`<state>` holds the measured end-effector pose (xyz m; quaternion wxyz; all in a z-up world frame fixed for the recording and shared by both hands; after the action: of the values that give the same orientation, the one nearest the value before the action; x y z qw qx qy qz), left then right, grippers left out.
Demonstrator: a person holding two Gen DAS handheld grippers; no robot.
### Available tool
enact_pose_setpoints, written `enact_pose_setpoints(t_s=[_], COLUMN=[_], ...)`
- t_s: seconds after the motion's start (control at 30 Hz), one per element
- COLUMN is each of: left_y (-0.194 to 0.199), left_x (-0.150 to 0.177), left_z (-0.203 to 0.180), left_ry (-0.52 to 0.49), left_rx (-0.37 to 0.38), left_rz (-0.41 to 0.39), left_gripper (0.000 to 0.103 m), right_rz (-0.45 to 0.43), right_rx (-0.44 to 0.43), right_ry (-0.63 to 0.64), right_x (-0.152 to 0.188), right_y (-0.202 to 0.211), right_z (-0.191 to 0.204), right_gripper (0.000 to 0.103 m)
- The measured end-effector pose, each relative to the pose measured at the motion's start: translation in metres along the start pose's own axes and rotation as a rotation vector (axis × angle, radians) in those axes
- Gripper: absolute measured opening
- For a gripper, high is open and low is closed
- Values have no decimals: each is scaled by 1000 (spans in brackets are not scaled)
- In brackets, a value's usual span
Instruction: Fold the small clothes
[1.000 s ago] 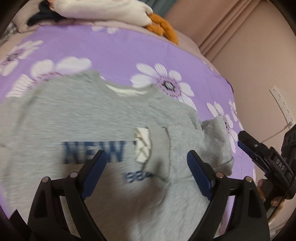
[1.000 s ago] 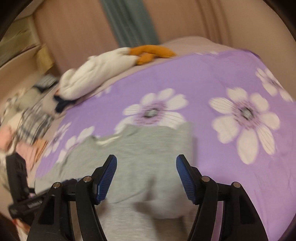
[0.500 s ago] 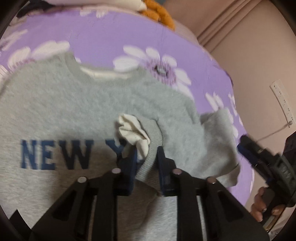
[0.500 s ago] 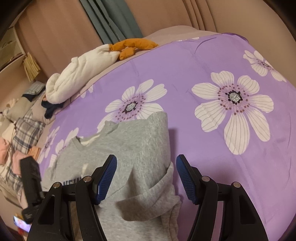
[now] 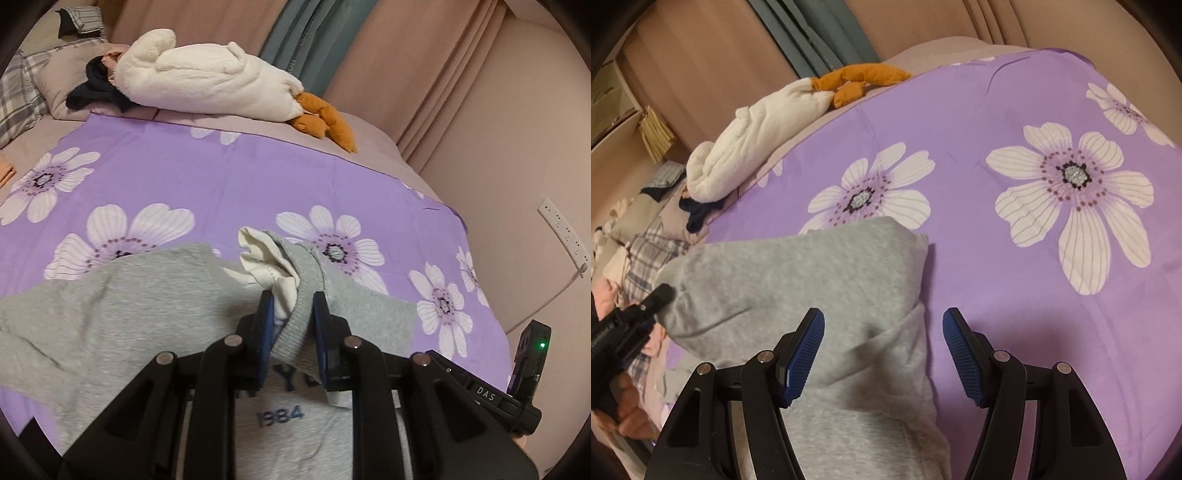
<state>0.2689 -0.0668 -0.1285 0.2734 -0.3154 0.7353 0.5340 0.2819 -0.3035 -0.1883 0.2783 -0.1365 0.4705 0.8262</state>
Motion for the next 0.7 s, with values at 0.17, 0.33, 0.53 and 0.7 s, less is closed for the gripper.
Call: enact_pose_setpoints(t_s=[0.17,0.33,0.53,0.7], left_y=[4,0,0,-1], left_x=[7,21,27,30], left_z=[18,33,45,51], left_ry=[21,12,15,12], left_rx=[-43,-105,-144,-155], left_rz=[13,43,55,65], left_gripper=[19,20,20,20], right_rz=[41,75,90,101], right_rx=[22,50,76,77], right_ry=[24,43,70,87], right_x=[9,17,24,28], right_y=[-17,-31,-38,-41], right_z=[4,5,8,12], right_gripper=[66,66,66,66])
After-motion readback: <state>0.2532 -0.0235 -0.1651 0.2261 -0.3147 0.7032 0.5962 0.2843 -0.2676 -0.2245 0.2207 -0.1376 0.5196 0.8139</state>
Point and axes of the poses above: each gripper's, at about its wrist camera, not at the fingertips, and y roughly against the way its jaws point, z to its left, x to its underside, the point moved 9 cm from there along -y, roughly the way its jaws point, and after that the axes turned 9 degrees about -y, right-handed, at the moved point
